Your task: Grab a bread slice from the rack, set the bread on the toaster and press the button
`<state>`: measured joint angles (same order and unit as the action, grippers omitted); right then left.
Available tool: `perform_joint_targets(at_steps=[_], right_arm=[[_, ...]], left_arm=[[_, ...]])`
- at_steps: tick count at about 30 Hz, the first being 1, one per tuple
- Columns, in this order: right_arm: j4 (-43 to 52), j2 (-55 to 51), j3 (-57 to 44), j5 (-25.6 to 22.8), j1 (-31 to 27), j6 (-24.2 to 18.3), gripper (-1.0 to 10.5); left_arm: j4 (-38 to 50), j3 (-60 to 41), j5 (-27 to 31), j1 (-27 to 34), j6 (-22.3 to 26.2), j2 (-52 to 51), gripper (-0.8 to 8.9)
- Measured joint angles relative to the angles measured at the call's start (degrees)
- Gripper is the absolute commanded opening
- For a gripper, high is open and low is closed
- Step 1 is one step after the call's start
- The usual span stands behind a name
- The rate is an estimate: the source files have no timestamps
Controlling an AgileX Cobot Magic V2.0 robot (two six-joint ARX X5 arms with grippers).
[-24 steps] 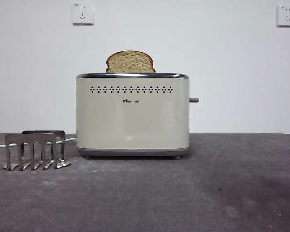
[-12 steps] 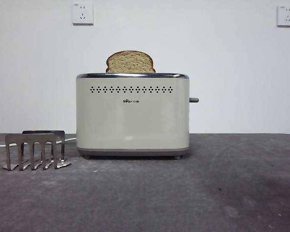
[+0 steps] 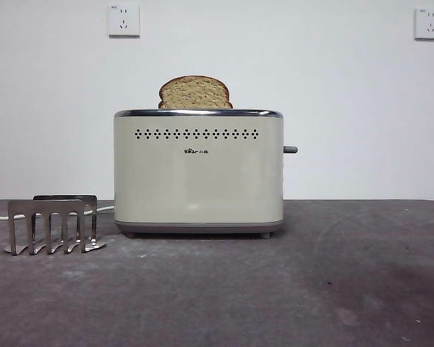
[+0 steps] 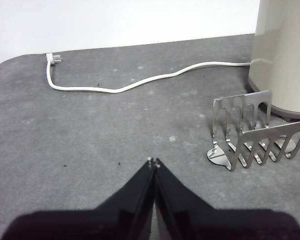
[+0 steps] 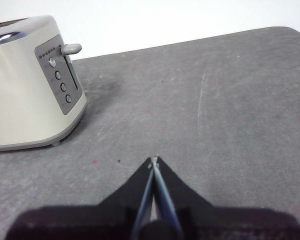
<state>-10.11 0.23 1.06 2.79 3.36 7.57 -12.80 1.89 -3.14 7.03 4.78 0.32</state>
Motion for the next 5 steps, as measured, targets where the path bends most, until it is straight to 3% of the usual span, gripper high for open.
perform_joint_targets(at_steps=[5], right_arm=[[0.0,0.0,0.0,0.0,0.0,-0.02,0.0]], left_arm=[[0.0,0.0,0.0,0.0,0.0,0.0,-0.03]])
